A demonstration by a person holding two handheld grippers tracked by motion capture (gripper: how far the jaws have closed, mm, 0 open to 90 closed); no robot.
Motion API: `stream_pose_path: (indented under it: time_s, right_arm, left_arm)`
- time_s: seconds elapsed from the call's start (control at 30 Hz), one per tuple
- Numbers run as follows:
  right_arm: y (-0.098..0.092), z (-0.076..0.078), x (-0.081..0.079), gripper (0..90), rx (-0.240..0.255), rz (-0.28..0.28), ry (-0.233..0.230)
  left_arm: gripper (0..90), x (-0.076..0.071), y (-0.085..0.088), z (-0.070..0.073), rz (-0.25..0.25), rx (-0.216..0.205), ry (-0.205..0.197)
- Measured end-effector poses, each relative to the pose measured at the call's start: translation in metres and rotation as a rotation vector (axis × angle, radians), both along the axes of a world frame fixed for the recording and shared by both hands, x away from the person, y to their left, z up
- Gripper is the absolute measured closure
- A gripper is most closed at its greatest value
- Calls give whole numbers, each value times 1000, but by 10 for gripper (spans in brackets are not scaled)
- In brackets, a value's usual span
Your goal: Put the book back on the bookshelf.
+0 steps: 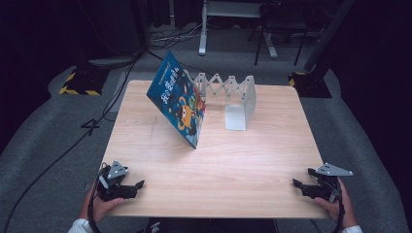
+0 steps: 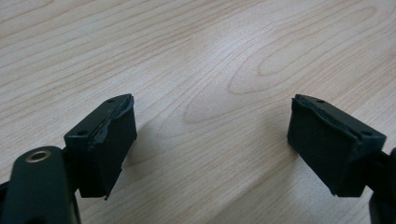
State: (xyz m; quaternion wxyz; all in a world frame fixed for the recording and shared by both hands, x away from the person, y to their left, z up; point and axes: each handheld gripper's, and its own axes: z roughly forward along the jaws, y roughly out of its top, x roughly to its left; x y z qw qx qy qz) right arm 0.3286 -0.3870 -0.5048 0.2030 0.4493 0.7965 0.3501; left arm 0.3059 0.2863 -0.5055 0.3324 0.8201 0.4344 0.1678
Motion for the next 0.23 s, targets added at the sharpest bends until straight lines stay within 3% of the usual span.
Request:
stream_pose_path:
  time_s: [0.23]
  right_arm:
    - [0,0,0,170,0,-2,1]
  left_arm:
    - [161,0,0,0,1,-2,1]
